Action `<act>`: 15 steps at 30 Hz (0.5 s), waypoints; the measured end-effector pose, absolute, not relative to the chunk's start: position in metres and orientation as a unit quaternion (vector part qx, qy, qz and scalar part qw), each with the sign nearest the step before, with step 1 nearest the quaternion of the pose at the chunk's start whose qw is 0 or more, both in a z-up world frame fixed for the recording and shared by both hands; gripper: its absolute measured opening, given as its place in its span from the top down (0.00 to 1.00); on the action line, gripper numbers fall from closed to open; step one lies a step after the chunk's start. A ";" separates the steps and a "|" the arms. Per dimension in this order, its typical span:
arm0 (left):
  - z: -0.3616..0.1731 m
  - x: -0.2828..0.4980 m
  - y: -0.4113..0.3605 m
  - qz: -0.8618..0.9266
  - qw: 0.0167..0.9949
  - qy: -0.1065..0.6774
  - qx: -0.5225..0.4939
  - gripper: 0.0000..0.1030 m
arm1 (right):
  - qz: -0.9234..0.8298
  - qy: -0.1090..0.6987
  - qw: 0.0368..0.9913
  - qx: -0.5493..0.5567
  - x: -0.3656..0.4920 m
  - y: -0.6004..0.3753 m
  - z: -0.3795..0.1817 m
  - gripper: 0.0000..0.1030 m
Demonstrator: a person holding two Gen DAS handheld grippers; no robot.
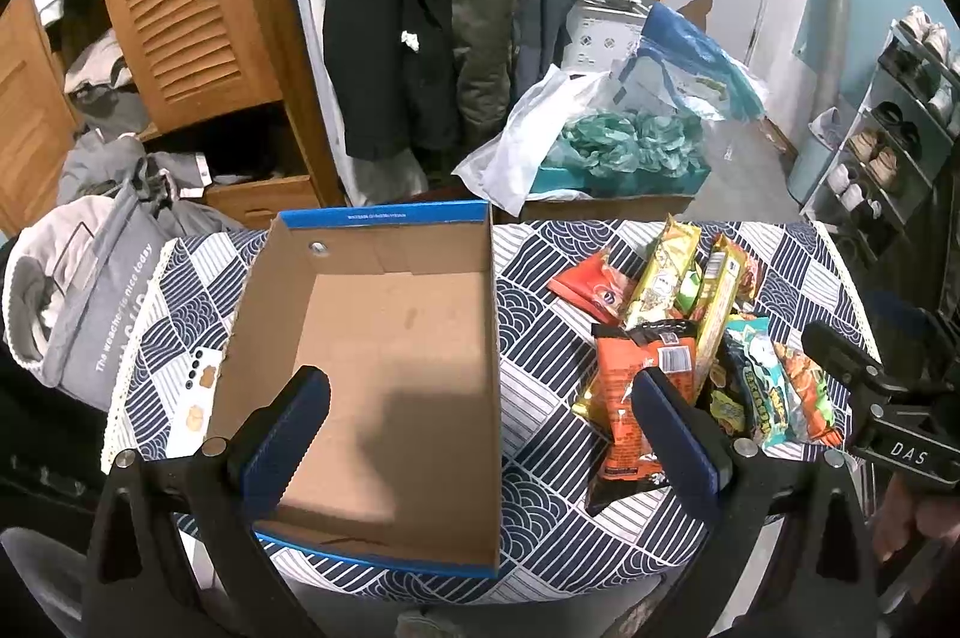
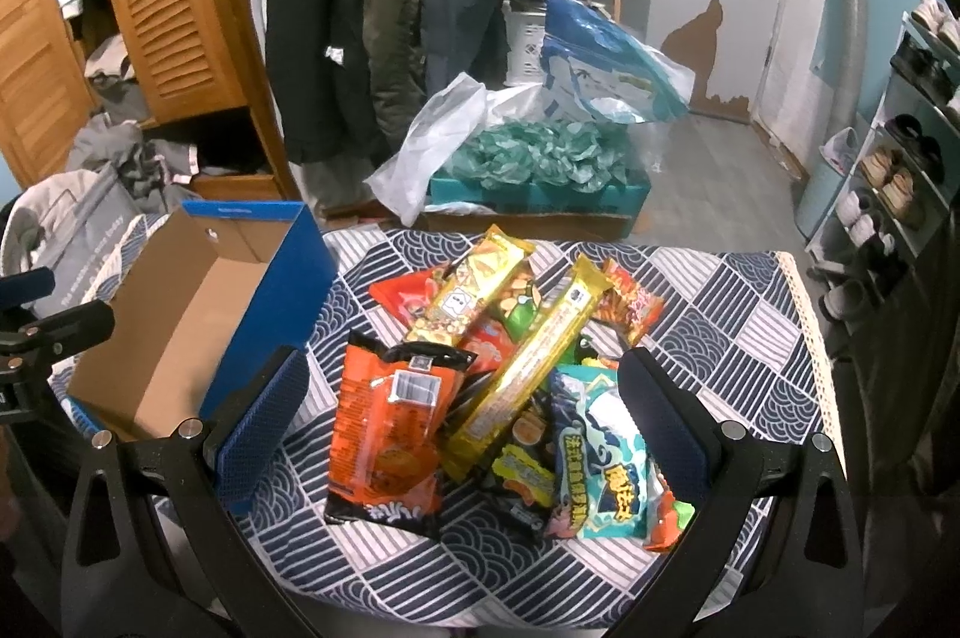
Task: Organize snacks
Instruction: 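Grasp the orange chip bag with the left tool while the right tool grasps the green-orange cracker bag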
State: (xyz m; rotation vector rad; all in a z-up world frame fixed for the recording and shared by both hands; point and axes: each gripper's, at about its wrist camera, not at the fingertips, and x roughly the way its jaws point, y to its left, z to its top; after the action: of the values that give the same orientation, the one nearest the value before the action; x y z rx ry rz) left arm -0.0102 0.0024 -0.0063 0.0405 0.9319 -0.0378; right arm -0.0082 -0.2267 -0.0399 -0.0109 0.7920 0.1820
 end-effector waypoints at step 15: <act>-0.018 0.006 -0.021 -0.026 0.883 0.468 0.027 0.01 | 0.061 0.399 0.915 0.001 -0.010 -0.250 -0.041 0.02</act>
State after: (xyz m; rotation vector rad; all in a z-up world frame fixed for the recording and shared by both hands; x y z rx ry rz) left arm 0.0061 -0.0213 -0.0176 0.0566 0.9749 -0.0550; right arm -0.0098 -0.2502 -0.0415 0.0012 0.8217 0.1263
